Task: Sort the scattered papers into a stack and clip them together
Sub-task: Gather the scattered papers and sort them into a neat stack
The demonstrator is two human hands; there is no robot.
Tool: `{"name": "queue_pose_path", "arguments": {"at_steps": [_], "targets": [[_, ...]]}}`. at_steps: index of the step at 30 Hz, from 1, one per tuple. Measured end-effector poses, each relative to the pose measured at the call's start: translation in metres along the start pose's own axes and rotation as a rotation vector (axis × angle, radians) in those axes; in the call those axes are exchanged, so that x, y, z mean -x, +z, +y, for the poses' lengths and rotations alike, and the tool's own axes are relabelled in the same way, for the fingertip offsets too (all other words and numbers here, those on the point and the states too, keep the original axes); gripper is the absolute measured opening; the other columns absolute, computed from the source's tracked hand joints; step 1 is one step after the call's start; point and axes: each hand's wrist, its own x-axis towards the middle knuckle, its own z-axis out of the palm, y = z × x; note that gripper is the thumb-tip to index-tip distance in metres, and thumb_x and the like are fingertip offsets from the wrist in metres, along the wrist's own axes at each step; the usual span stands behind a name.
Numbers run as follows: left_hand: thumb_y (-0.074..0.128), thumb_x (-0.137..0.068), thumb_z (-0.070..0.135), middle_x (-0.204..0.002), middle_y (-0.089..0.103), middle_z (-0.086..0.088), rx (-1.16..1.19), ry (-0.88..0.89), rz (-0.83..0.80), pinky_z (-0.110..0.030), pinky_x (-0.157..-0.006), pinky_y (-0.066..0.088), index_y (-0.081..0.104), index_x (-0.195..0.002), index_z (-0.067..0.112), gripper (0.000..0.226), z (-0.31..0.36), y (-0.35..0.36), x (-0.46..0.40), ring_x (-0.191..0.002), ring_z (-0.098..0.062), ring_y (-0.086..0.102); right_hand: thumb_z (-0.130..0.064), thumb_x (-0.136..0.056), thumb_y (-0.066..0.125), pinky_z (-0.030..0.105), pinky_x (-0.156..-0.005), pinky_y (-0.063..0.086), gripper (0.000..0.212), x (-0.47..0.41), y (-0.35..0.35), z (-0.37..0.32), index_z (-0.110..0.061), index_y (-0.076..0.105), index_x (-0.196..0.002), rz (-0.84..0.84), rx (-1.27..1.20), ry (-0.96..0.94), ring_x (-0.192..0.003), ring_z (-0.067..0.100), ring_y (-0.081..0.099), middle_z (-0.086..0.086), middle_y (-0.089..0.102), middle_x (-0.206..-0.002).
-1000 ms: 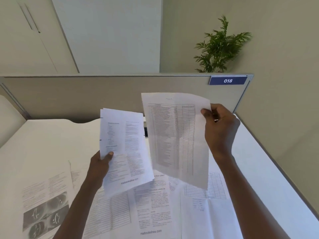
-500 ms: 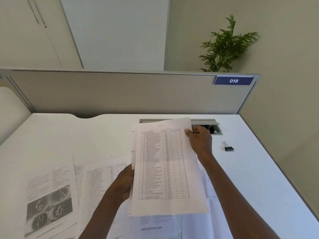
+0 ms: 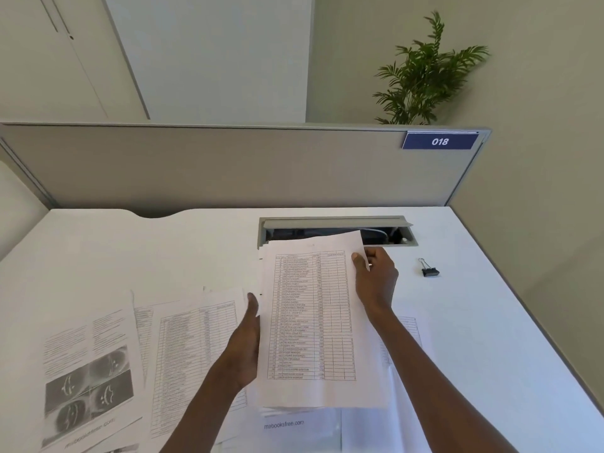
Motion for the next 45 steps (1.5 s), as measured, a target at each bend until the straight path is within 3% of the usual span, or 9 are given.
{"name": "queue_pose_path", "arguments": {"at_steps": [3,5,9,14,18,23,27,36,45], "targets": [[0.053,-0.099,0.024,-0.119,0.072,-0.013,-0.187,0.131,0.019,-0.045,-0.098,0.052,0.067,-0.120,0.010,0.029,-0.005,0.002,0.000,-0.117,-0.034,0.064,-0.018,-0.092,0.064,0.024,-0.074,0.047,0.020,0.001,0.001,0.000,-0.006,0.063,-0.108,-0.030,-0.008,-0.004,-0.085,0.014,0.061,0.000,0.068,-0.099],[0.058,-0.096,0.012,-0.117,0.073,-0.012,-0.259,0.172,0.072,-0.049,-0.101,0.050,0.066,-0.120,0.010,0.026,-0.008,0.000,-0.003,-0.112,-0.032,0.067,-0.021,-0.093,0.064,0.024,-0.077,0.046,0.026,0.002,0.001,0.000,-0.008,0.060,-0.115,-0.063,-0.010,0.018,-0.088,0.013,0.059,-0.003,0.063,-0.100],[0.059,-0.096,0.010,-0.111,0.075,-0.009,-0.256,0.213,0.168,-0.051,-0.099,0.051,0.067,-0.119,0.011,0.024,-0.010,-0.002,-0.006,-0.105,-0.028,0.071,-0.033,-0.093,0.063,0.032,-0.083,0.051,0.040,0.000,-0.005,0.020,-0.012,0.052,-0.124,-0.117,-0.012,0.143,-0.090,0.020,0.065,0.004,0.069,-0.106],[0.058,-0.095,0.007,-0.104,0.077,-0.004,-0.203,0.291,0.220,-0.039,-0.087,0.054,0.069,-0.109,0.015,0.020,-0.012,-0.011,-0.006,-0.099,-0.022,0.073,-0.041,-0.083,0.071,0.043,-0.105,0.037,0.073,0.001,-0.041,0.077,0.000,0.041,-0.136,-0.215,0.356,0.336,-0.127,0.037,0.047,0.022,0.053,-0.133],[0.058,-0.095,0.005,-0.099,0.078,0.007,-0.189,0.340,0.273,-0.038,-0.094,0.049,0.068,-0.105,0.022,0.022,-0.010,-0.020,-0.005,-0.098,-0.013,0.070,-0.051,-0.072,0.079,0.048,-0.101,0.038,0.090,0.015,-0.077,0.112,0.003,0.036,-0.131,-0.170,0.612,0.539,-0.127,0.041,0.035,0.026,0.037,-0.136],[0.062,-0.093,0.009,-0.111,0.075,0.000,-0.193,0.352,0.270,-0.049,-0.109,0.040,0.069,-0.109,0.020,0.021,-0.008,-0.033,-0.002,-0.113,-0.022,0.065,-0.060,-0.054,0.086,0.046,-0.095,0.042,0.106,0.034,-0.095,0.138,0.001,0.038,-0.126,-0.155,0.744,0.744,-0.119,0.036,0.040,0.021,0.041,-0.125],[0.062,-0.093,0.010,-0.116,0.074,-0.003,-0.201,0.345,0.262,-0.054,-0.111,0.037,0.069,-0.112,0.018,0.021,-0.011,-0.038,0.001,-0.116,-0.026,0.064,-0.055,-0.044,0.092,0.045,-0.089,0.048,0.110,0.051,-0.092,0.144,0.002,0.041,-0.122,-0.153,0.799,0.764,-0.114,0.034,0.045,0.018,0.045,-0.119],[0.064,-0.093,0.017,-0.119,0.072,-0.003,-0.252,0.332,0.271,-0.056,-0.112,0.035,0.070,-0.111,0.021,0.019,-0.022,-0.039,0.013,-0.118,-0.027,0.062,-0.051,-0.057,0.088,0.040,-0.090,0.049,0.088,0.055,-0.088,0.141,-0.003,0.054,-0.123,-0.202,0.862,0.640,-0.114,0.034,0.049,0.016,0.054,-0.122],[0.060,-0.095,0.009,-0.114,0.074,0.001,-0.226,0.339,0.331,-0.054,-0.111,0.036,0.070,-0.108,0.022,0.021,-0.036,-0.027,0.028,-0.117,-0.026,0.063,-0.031,-0.058,0.093,0.045,-0.094,0.048,0.087,0.051,-0.113,0.146,0.002,0.043,-0.121,-0.193,0.576,0.692,-0.122,0.037,0.053,0.017,0.057,-0.125]]}}
